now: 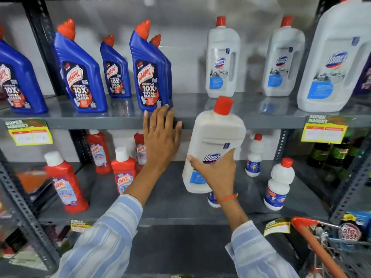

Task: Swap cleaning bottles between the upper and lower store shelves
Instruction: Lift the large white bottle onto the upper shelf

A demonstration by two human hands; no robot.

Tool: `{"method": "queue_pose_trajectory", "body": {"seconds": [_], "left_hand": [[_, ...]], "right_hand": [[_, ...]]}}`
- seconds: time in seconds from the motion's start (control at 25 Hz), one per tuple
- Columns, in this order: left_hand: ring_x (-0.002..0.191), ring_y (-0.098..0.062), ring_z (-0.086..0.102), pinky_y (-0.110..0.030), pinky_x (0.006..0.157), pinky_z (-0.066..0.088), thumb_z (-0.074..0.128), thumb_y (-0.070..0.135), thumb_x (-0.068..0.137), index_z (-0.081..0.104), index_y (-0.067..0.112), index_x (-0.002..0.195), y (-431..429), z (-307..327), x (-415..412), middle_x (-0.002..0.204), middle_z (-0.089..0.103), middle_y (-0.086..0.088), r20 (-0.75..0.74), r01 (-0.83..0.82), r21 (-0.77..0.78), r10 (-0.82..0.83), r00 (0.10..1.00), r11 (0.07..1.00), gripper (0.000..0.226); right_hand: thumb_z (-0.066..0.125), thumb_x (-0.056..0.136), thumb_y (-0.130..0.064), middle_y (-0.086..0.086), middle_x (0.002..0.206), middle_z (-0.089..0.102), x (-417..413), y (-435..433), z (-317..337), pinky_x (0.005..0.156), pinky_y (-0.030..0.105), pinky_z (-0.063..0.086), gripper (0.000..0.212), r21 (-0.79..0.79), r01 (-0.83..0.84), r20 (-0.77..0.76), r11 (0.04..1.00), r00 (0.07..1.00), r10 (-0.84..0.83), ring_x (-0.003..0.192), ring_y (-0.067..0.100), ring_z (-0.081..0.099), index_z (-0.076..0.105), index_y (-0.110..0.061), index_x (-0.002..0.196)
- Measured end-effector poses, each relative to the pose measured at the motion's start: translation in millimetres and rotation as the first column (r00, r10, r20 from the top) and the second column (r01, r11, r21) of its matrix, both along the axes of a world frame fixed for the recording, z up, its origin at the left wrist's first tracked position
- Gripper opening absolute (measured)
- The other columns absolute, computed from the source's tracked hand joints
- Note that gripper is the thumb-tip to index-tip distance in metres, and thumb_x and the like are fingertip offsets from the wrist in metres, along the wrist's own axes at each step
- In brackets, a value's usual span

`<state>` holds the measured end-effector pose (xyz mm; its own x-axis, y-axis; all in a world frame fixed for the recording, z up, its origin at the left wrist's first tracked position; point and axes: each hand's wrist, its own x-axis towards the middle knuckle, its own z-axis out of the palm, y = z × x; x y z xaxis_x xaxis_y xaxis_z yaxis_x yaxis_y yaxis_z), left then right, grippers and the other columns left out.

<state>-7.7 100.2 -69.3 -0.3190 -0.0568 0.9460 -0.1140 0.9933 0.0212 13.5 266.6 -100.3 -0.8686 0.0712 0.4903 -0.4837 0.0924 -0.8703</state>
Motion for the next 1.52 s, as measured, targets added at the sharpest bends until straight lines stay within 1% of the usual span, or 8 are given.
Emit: {"method": "queue_pose_trajectory", "body": {"seconds": [0.12,0.28,0.44,0.72,0.96,1.16,1.36,1.52], "left_hand": [[0.128,-0.028,0.044,-0.045,0.114,0.017,0.022,0.037,0.103,0.053,0.006,0.131,21,22,-10,0.136,0.053,-0.012,0.003,0.069,-0.030,-0.069,0.998,0.997,0.052],[0.130,-0.028,0.045,-0.048,0.112,0.018,0.007,0.040,0.103,0.047,0.001,0.136,40,27,-19,0.139,0.049,-0.014,0.102,0.048,-0.005,-0.048,0.994,0.999,0.065],[0.129,-0.026,0.047,-0.046,0.112,0.015,0.005,0.045,0.103,0.050,0.001,0.133,41,24,-23,0.137,0.052,-0.014,0.170,0.012,0.037,-0.018,0.985,0.999,0.069],[0.126,-0.025,0.050,-0.043,0.114,0.013,0.006,0.048,0.103,0.052,0.002,0.132,40,21,-25,0.135,0.054,-0.013,0.157,0.003,0.050,-0.011,0.987,0.999,0.071],[0.126,-0.025,0.050,-0.042,0.114,0.012,0.008,0.048,0.103,0.052,0.003,0.133,39,19,-30,0.135,0.054,-0.012,0.134,0.019,0.047,-0.025,0.991,0.999,0.070],[0.124,-0.026,0.051,-0.042,0.114,0.014,0.008,0.047,0.103,0.052,0.002,0.132,40,18,-31,0.134,0.055,-0.013,0.096,0.027,0.047,-0.031,0.995,0.999,0.069],[0.125,-0.026,0.051,-0.045,0.113,0.019,0.010,0.048,0.102,0.051,0.001,0.132,42,17,-29,0.133,0.055,-0.014,0.089,0.052,0.067,-0.058,0.994,0.996,0.070],[0.122,-0.025,0.053,-0.043,0.113,0.018,0.019,0.047,0.101,0.054,0.001,0.129,40,23,-27,0.130,0.058,-0.014,0.147,0.013,0.064,-0.022,0.989,0.998,0.065]], "right_hand": [[0.083,0.046,-0.052,0.000,0.101,0.070,-3,21,74,0.078,0.030,0.054,0.081,0.013,0.042,-0.109,0.999,0.993,-0.041,0.088,0.015,0.065,0.048,-0.014,0.107],[0.082,0.048,-0.053,0.007,0.110,0.067,-14,40,159,0.086,0.036,0.051,0.084,0.094,0.141,-0.204,0.986,0.972,-0.120,0.099,0.023,0.062,0.047,-0.009,0.109],[0.081,0.046,-0.056,0.004,0.102,0.069,-47,39,201,0.081,0.037,0.054,0.084,0.082,0.180,-0.244,0.980,0.957,-0.155,0.089,0.020,0.064,0.047,-0.009,0.107],[0.085,0.045,-0.048,0.006,0.104,0.066,-110,22,204,0.082,0.045,0.056,0.084,0.106,0.161,-0.156,0.981,0.977,-0.143,0.089,0.023,0.064,0.042,-0.010,0.106],[0.085,0.055,-0.037,0.008,0.111,0.063,-136,11,200,0.079,0.036,0.053,0.080,0.118,0.166,-0.166,0.979,0.975,-0.145,0.089,0.021,0.060,0.038,-0.007,0.112],[0.085,0.054,-0.037,0.007,0.110,0.065,-138,7,195,0.088,0.040,0.054,0.085,0.058,0.182,-0.178,0.982,0.969,-0.169,0.091,0.021,0.062,0.036,-0.011,0.118],[0.086,0.055,-0.028,0.015,0.138,0.045,-128,2,162,0.098,0.036,0.044,0.108,0.107,0.281,-0.326,0.954,0.916,-0.234,0.119,0.028,0.050,0.020,-0.006,0.138],[0.084,0.054,-0.034,0.019,0.134,0.046,-128,-2,160,0.098,0.036,0.044,0.104,0.139,0.333,-0.320,0.933,0.906,-0.276,0.117,0.032,0.051,0.026,-0.003,0.135]]}}
